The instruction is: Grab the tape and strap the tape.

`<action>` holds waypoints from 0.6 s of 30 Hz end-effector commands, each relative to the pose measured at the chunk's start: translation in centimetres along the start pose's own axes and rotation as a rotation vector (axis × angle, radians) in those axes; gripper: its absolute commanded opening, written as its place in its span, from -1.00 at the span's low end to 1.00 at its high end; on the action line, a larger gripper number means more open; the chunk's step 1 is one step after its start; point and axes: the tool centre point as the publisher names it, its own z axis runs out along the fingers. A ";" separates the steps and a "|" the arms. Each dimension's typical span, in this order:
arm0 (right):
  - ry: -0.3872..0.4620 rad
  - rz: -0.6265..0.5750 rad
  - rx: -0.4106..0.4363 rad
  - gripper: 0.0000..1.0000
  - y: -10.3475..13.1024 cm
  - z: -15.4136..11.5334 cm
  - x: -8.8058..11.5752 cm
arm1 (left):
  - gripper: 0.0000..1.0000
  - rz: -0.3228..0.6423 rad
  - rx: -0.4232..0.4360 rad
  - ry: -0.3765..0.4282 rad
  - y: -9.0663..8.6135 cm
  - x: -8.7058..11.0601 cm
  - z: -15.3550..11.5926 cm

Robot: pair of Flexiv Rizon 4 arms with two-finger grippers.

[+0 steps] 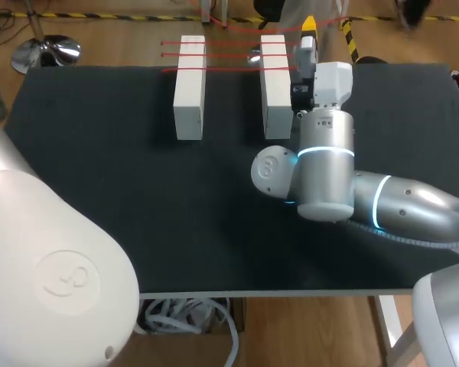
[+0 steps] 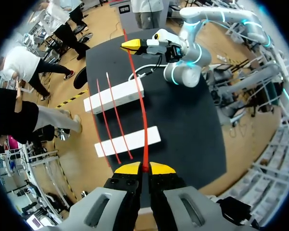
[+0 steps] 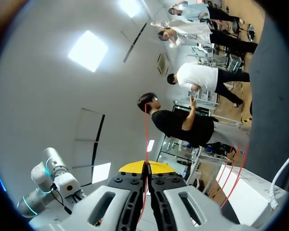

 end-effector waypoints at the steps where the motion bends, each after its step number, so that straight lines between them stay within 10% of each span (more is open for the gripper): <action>1: 0.044 -0.002 0.015 -1.00 0.2 -0.5 -0.9 | -1.00 0.000 -0.002 0.001 0.0 0.0 0.0; 18: 0.067 -0.051 0.062 -1.00 -1.1 -1.2 -0.7 | -1.00 0.000 -0.002 0.001 0.0 0.0 0.0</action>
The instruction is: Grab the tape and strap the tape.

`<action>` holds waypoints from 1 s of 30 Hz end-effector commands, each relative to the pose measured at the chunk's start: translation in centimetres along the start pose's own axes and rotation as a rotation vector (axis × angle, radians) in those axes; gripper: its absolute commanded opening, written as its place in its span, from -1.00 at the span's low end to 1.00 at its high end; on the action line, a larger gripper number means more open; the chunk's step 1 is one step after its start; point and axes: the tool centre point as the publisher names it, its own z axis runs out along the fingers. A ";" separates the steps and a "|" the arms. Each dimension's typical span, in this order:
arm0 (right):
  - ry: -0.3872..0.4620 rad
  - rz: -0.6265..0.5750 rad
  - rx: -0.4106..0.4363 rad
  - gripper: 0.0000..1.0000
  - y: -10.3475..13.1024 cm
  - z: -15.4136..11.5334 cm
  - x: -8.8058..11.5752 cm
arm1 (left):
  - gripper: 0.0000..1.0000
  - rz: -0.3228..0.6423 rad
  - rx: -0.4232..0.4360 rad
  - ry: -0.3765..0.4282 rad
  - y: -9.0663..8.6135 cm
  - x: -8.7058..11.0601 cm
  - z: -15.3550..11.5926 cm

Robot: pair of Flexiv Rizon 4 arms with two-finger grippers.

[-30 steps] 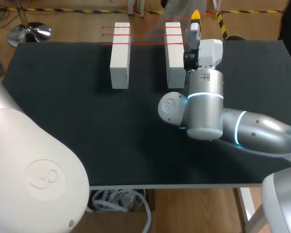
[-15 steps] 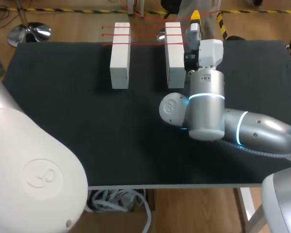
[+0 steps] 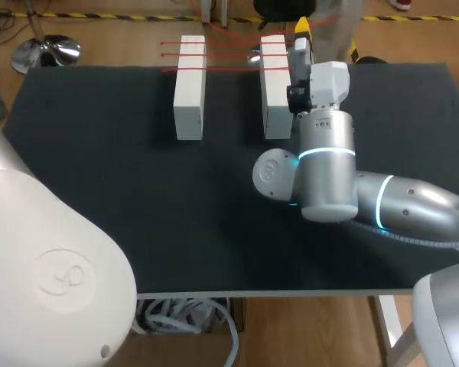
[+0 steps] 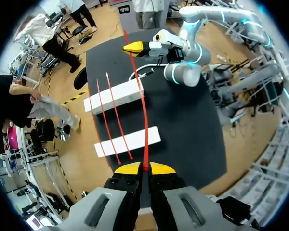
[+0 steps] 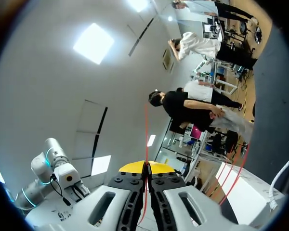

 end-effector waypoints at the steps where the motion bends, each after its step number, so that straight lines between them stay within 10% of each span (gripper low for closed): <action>1: 0.049 -0.001 0.009 -1.00 0.1 -0.8 -1.1 | -1.00 -0.001 -0.005 0.003 -0.1 -0.1 -0.1; 19: 0.066 -0.088 0.011 -1.00 -0.1 -1.6 -1.0 | -1.00 -0.001 -0.005 0.003 -0.1 -0.1 -0.1; 30: 0.184 -0.440 0.188 -1.00 0.5 -0.3 1.4 | -1.00 -0.001 -0.005 0.003 -0.1 -0.1 -0.1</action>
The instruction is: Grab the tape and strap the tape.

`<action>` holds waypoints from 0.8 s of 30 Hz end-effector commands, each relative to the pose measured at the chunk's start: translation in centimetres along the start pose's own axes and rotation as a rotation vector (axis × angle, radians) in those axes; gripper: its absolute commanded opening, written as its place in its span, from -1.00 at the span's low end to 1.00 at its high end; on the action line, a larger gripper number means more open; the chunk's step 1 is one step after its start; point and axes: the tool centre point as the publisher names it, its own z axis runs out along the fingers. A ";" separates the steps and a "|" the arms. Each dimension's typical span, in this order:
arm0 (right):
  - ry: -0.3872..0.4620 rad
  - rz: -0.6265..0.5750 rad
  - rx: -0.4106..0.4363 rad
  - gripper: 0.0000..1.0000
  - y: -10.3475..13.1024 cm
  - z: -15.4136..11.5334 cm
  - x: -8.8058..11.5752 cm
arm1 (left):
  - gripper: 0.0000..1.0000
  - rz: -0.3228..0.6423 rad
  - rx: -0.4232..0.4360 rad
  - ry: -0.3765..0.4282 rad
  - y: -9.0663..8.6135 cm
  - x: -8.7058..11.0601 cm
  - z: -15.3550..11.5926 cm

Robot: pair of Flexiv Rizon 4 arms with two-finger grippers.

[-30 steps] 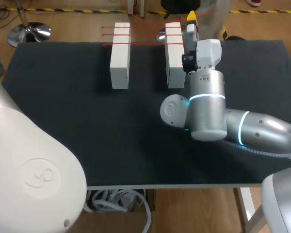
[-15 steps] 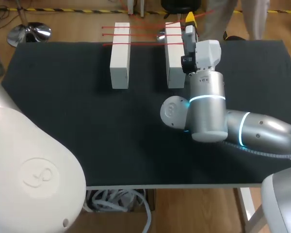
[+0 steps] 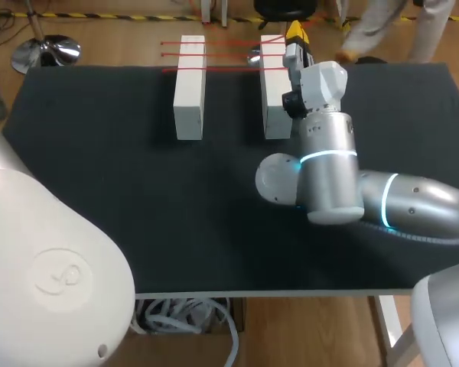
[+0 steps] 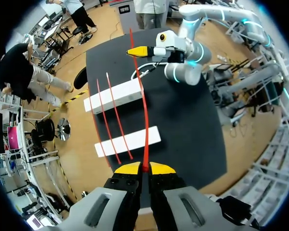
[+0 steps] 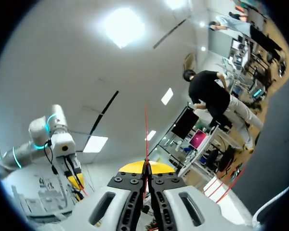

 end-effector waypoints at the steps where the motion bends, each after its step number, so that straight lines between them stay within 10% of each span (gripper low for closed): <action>1: 0.153 -0.145 0.106 -1.00 2.5 0.6 0.5 | -1.00 -0.001 -0.003 0.004 -0.1 -0.1 -0.1; 15: 0.210 -0.282 0.079 -1.00 5.0 2.7 5.0 | -1.00 -0.001 -0.003 0.004 -0.1 -0.1 -0.1; 24: -0.090 -0.494 0.201 -1.00 5.2 3.0 5.9 | -1.00 -0.001 -0.003 0.004 -0.1 -0.1 -0.1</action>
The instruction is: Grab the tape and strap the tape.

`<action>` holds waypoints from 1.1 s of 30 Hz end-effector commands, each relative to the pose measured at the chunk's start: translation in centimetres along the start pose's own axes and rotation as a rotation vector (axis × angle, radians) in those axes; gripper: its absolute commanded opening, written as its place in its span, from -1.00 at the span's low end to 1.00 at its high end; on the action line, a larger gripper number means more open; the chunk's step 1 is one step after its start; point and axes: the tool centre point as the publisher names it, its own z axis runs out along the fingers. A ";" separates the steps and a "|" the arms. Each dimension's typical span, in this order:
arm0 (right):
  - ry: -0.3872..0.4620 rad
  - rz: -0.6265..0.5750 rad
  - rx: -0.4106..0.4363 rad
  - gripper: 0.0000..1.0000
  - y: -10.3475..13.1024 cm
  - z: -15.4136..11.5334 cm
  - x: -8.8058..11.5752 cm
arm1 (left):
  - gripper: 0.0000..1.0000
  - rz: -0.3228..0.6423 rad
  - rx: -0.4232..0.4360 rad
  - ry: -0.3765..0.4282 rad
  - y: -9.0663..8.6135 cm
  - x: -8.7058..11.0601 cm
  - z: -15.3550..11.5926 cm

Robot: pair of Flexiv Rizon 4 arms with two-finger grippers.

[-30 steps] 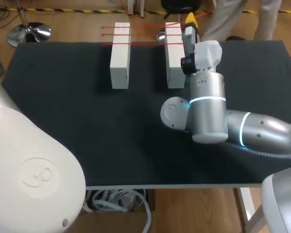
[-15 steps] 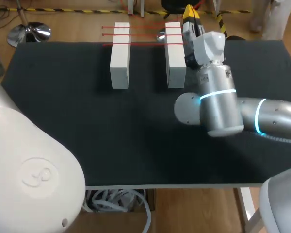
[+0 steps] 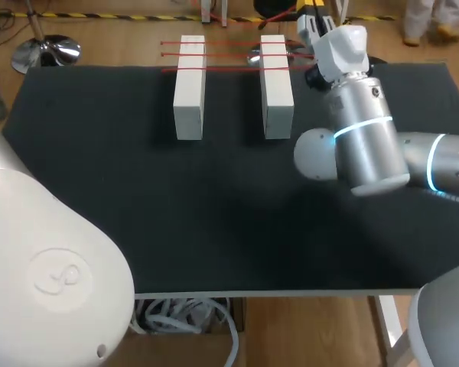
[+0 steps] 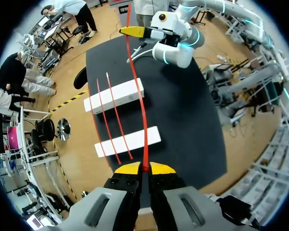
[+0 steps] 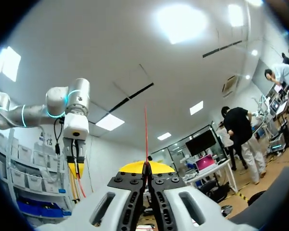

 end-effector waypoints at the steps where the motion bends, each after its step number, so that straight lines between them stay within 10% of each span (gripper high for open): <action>1: -0.266 -0.095 0.230 -1.00 0.8 -0.2 1.5 | -1.00 -0.001 -0.003 0.004 -0.1 0.0 -0.1; 15: -0.457 -0.143 0.338 -1.00 -0.6 0.4 2.1 | -1.00 -0.001 -0.003 0.004 -0.1 0.0 -0.1; 33: -0.448 -0.046 0.312 -1.00 -0.4 0.5 2.7 | -1.00 -0.001 -0.003 0.004 -0.1 0.0 -0.1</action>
